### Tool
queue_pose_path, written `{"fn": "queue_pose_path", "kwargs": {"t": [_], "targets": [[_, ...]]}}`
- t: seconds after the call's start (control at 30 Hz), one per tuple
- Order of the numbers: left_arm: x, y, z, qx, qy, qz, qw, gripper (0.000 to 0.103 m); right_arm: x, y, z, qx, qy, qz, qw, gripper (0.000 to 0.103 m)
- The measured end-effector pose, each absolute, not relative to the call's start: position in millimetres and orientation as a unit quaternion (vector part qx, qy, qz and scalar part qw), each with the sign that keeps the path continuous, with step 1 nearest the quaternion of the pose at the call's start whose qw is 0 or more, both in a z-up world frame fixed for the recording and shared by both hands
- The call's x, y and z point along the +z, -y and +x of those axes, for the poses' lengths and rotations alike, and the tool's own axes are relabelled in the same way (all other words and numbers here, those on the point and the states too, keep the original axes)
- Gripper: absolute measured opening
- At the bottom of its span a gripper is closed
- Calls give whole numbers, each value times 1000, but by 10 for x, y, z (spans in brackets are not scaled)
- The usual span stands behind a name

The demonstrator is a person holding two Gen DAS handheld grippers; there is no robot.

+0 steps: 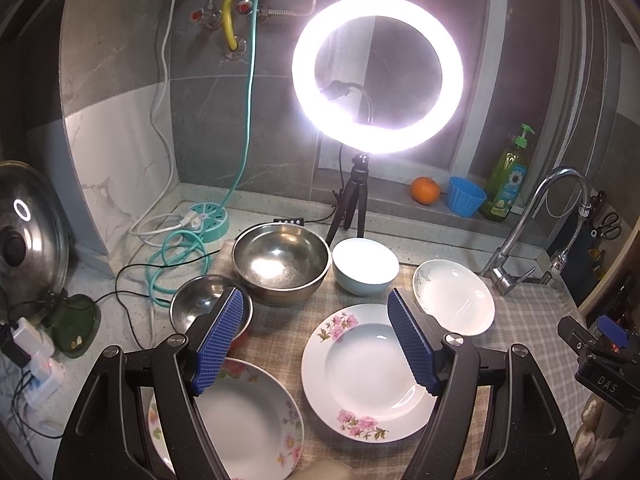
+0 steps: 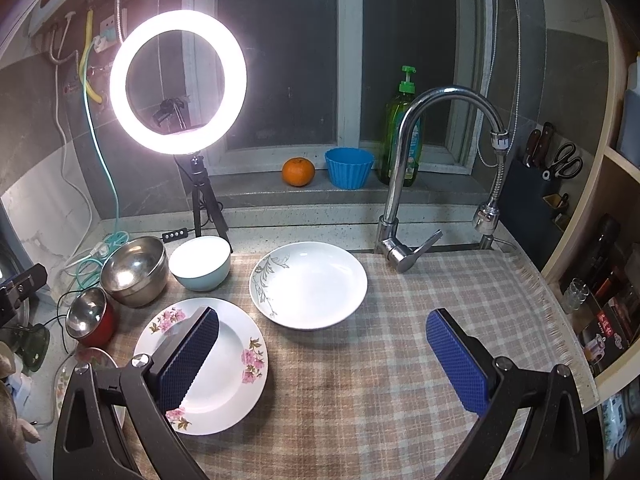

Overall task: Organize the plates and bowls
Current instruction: 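Move both grippers down to the rim of the pink-flower deep plate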

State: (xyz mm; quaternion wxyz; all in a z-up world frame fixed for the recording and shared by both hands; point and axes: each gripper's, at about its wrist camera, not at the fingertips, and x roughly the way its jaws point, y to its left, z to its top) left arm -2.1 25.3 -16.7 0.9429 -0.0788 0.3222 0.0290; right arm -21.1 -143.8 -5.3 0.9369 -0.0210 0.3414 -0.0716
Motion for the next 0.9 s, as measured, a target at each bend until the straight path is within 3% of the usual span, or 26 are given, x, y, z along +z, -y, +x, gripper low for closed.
{"fn": "queue_pose_path", "kwargs": {"t": [0.33, 0.53, 0.7, 0.8, 0.9], "targets": [[-338, -461, 45, 31, -349, -104, 931, 75, -301, 1540, -99, -32, -374, 6, 927, 103], [-519, -563, 164, 19, -382, -124, 916, 65, -521, 1612, 9, 5, -404, 35, 914, 101], [-754, -622, 301, -3, -424, -150, 893, 40, -751, 1659, 144, 37, -444, 65, 893, 73], [-900, -627, 363, -18, -447, -163, 879, 37, -896, 1687, 206, 46, -467, 80, 879, 62], [-1036, -636, 428, -25, -466, -175, 867, 32, -1012, 1703, 259, 58, -485, 93, 868, 59]]}}
